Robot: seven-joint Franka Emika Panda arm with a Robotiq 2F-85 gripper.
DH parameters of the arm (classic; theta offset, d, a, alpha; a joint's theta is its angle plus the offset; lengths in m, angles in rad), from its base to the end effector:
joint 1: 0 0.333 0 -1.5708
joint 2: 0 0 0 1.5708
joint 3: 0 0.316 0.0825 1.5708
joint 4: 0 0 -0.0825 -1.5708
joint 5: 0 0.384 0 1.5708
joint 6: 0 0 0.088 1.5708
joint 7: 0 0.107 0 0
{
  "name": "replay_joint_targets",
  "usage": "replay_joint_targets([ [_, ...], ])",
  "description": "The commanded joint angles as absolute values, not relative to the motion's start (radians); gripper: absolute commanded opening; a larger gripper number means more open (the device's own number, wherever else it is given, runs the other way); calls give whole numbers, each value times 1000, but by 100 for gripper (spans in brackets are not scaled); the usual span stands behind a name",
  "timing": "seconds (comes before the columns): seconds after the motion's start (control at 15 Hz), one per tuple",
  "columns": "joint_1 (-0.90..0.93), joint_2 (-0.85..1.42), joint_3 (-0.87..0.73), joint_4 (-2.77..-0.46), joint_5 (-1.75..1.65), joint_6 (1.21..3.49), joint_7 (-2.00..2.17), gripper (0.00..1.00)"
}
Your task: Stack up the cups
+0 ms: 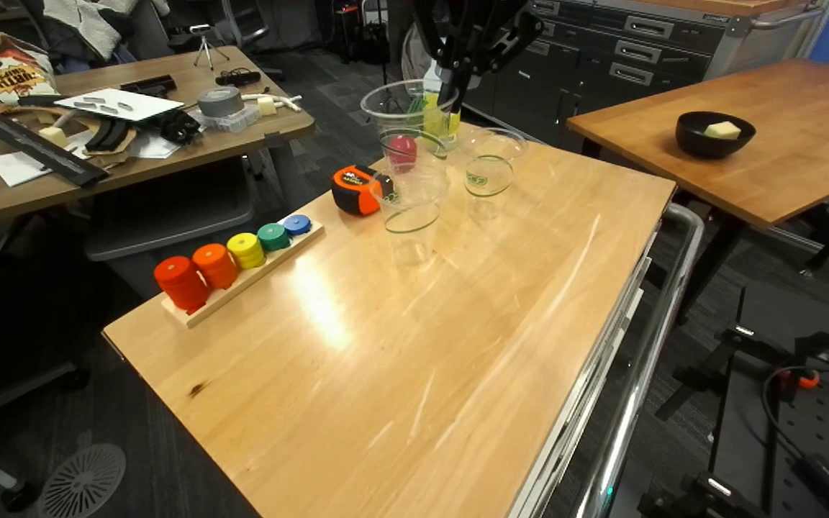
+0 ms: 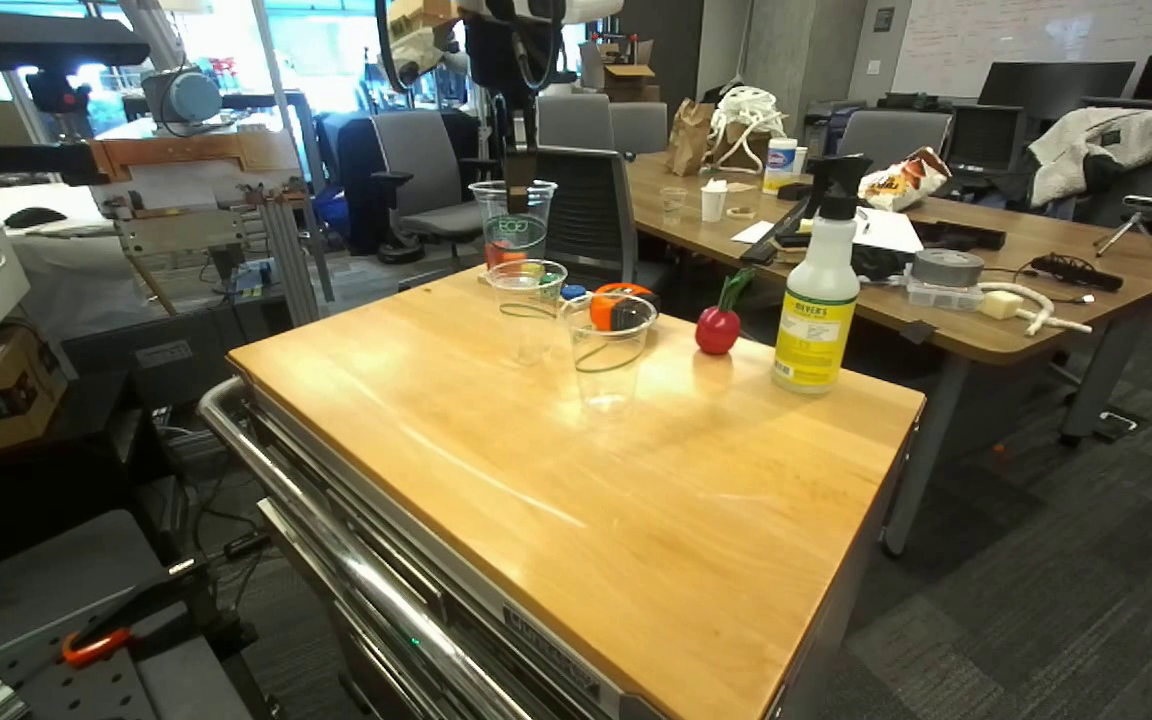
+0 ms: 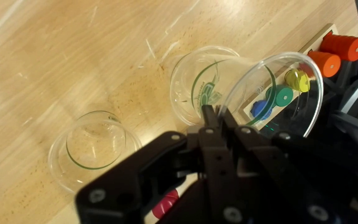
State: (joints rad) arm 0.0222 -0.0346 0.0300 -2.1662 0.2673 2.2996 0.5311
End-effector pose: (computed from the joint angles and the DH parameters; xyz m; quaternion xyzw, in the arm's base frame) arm 0.5446 0.0342 0.4271 -0.9405 0.3120 -0.0492 0.1254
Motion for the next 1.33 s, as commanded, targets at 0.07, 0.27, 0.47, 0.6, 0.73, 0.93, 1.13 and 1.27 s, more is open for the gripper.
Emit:
replay_joint_targets([
  [0.07, 35, -8, 43, -2181, 284, 2351, 528, 2],
  [0.27, 41, 2, 48, -2208, 271, 2354, 532, 2],
  [0.47, 45, 8, 49, -2232, 256, 2359, 535, 2],
  [0.6, 47, 12, 49, -2245, 238, 2383, 542, 2],
  [0.73, 49, 12, 48, -2254, 226, 2398, 544, 2],
  [0.93, 50, 7, 48, -2261, 197, 2412, 539, 37],
  [1.13, 49, -16, 47, -2265, 175, 2417, 528, 60],
  [1.27, 45, -27, 44, -2264, 142, 2419, 534, 76],
])
